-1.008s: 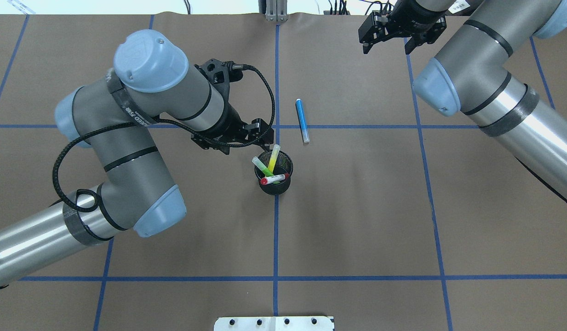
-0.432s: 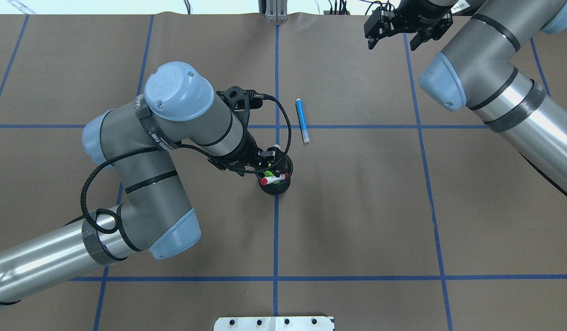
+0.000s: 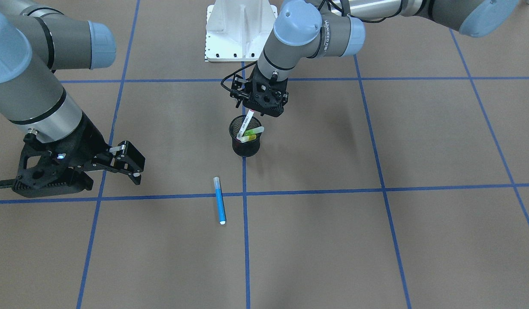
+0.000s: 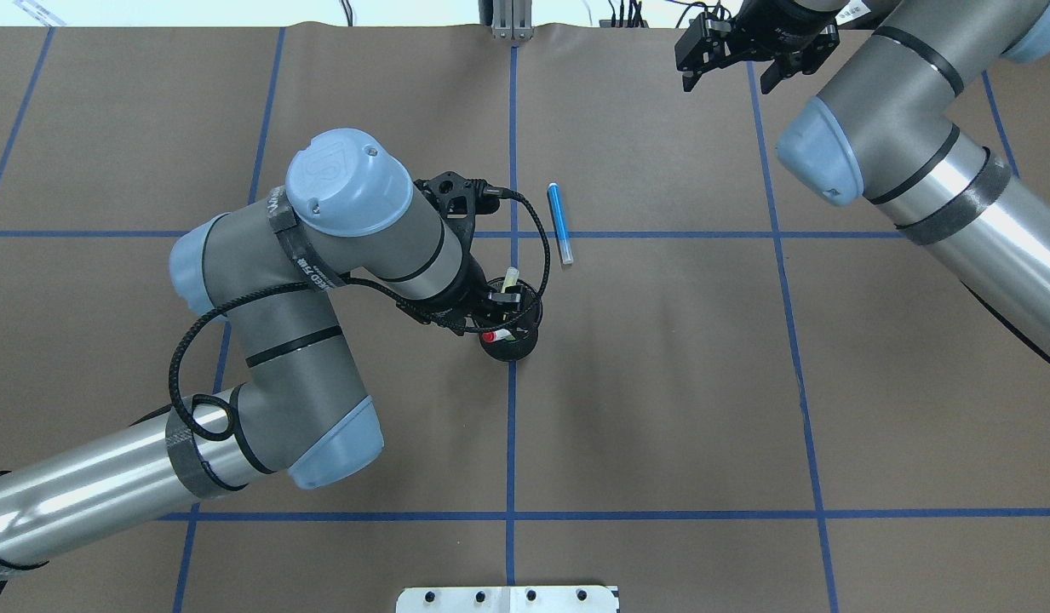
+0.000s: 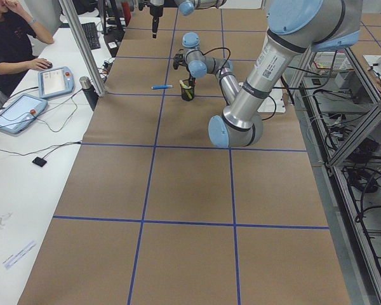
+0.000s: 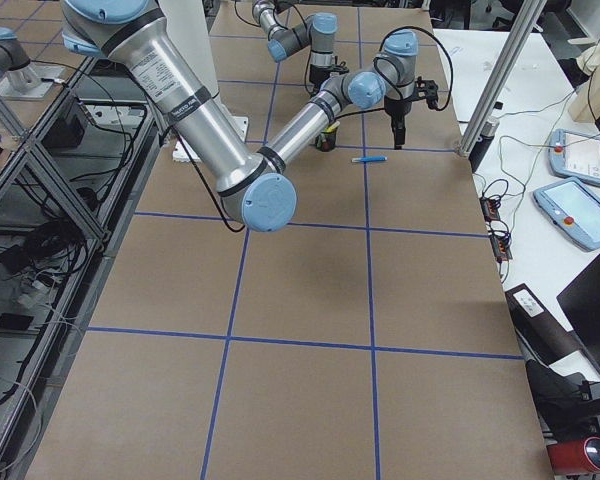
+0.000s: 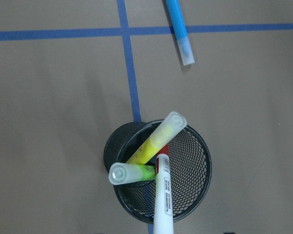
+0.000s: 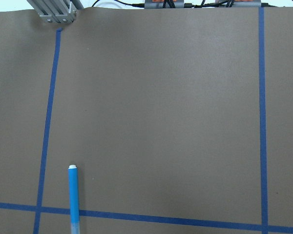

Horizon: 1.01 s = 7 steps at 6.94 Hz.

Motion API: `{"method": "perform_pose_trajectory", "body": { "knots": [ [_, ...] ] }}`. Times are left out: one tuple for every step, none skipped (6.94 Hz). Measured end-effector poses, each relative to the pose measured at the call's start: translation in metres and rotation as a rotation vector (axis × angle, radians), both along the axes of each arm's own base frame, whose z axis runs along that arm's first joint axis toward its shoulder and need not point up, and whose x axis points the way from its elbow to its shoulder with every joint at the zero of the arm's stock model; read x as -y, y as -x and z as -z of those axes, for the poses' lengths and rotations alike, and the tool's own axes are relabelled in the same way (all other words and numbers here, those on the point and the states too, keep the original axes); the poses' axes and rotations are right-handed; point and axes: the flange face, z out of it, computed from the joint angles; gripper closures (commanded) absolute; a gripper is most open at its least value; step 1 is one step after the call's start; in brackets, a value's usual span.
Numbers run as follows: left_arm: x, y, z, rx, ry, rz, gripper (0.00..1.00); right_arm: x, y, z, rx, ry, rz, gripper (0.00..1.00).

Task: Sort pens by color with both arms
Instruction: 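Lower the left gripper into the cup and grasp the red-capped white marker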

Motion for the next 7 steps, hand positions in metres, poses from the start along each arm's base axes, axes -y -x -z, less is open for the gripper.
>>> {"method": "perform_pose_trajectory", "body": {
  "knots": [
    [0.0004,-0.0026,-0.0006,0.003,-0.015,-0.01,0.33,0.0003,0.0002,-0.0013,-0.002,0.001,0.0,0.02],
    [0.0007,-0.0036,-0.0016,0.005,-0.02,-0.014,0.4,0.0003,0.0002,-0.0023,-0.003,0.002,0.0,0.02],
    [0.0008,-0.0042,-0.0022,0.006,-0.023,-0.014,0.47,0.0004,0.0002,-0.0028,-0.003,0.003,0.0,0.02],
    [0.0012,-0.0045,-0.0028,0.008,-0.023,-0.013,0.53,0.0005,0.0003,-0.0033,-0.004,0.004,0.0,0.02],
    [0.0013,-0.0051,-0.0034,0.011,-0.023,-0.012,0.61,0.0006,0.0003,-0.004,-0.005,0.003,0.001,0.02],
    [0.0015,-0.0061,-0.0045,0.013,-0.022,-0.012,0.65,0.0007,0.0003,-0.0048,-0.007,0.001,0.004,0.02],
    [0.002,-0.0072,-0.0058,0.016,-0.02,-0.012,0.65,0.0007,0.0003,-0.0054,-0.008,0.0,0.005,0.02]
  ]
}}
